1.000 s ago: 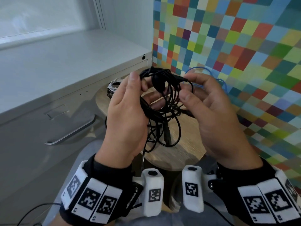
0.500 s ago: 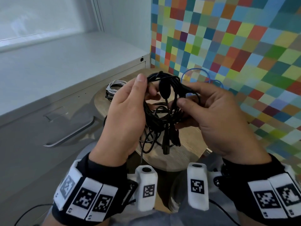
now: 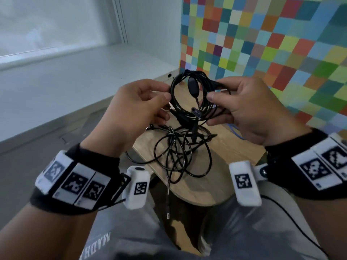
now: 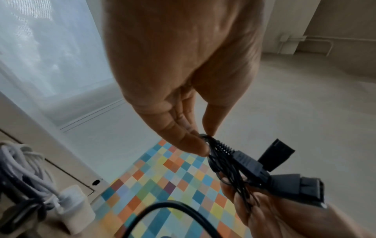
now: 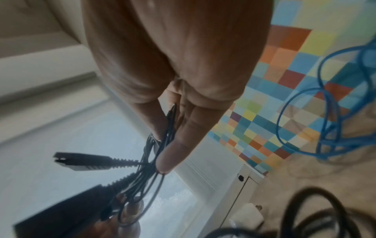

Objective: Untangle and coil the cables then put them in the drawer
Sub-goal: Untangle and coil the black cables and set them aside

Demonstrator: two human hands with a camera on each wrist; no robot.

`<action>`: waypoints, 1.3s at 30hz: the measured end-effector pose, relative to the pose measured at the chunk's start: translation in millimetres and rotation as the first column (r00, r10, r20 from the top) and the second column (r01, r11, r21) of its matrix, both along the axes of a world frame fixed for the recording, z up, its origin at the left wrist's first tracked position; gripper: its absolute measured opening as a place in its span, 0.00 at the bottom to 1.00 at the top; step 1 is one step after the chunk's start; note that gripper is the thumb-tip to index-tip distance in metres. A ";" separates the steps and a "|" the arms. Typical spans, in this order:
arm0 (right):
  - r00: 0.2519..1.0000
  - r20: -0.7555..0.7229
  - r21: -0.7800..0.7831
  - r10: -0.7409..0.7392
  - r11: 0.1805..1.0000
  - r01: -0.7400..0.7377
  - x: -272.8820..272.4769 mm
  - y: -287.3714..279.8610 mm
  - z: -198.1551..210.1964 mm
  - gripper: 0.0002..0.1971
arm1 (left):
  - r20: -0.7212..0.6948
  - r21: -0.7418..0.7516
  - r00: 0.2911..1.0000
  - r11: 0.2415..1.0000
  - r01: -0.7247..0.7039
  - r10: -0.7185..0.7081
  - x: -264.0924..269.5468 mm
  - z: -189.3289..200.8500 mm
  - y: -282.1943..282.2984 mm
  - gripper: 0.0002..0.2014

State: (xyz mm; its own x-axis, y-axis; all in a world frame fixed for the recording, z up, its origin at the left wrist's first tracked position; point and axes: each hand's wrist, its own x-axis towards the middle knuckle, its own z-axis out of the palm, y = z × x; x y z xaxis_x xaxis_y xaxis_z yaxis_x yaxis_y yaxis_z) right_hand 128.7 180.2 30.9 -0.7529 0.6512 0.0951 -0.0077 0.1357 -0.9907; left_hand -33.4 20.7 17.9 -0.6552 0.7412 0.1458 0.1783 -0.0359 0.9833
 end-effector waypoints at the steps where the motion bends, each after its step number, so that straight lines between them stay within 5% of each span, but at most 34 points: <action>1: 1.000 0.028 0.014 0.010 1.000 -0.010 -7.6 6.8 4.5 0.08 | 0.021 -0.012 1.000 1.000 0.004 -0.004 -5.7 1.8 4.0 0.05; 14: 0.922 0.381 0.089 -0.062 0.996 0.030 -121.1 82.7 7.9 0.13 | -0.055 -0.341 0.998 0.940 -0.009 -0.010 -96.7 -12.0 97.2 0.07; 21: 0.869 0.492 0.068 -0.054 0.997 0.024 -172.0 111.0 -20.5 0.12 | -0.308 -0.517 0.949 0.850 -0.105 -0.070 -123.8 -23.9 136.1 0.14; 31: 0.724 0.687 0.225 -0.062 0.966 -0.131 -178.5 151.9 -55.5 0.15 | -0.437 -0.773 0.787 0.630 -0.081 -0.436 -127.4 -30.6 165.9 0.16; 39: 0.773 0.618 0.340 -0.145 0.936 -0.096 -162.1 143.8 -40.9 0.21 | -0.450 -0.827 0.734 0.547 -0.128 -0.509 -113.0 -30.7 157.4 0.13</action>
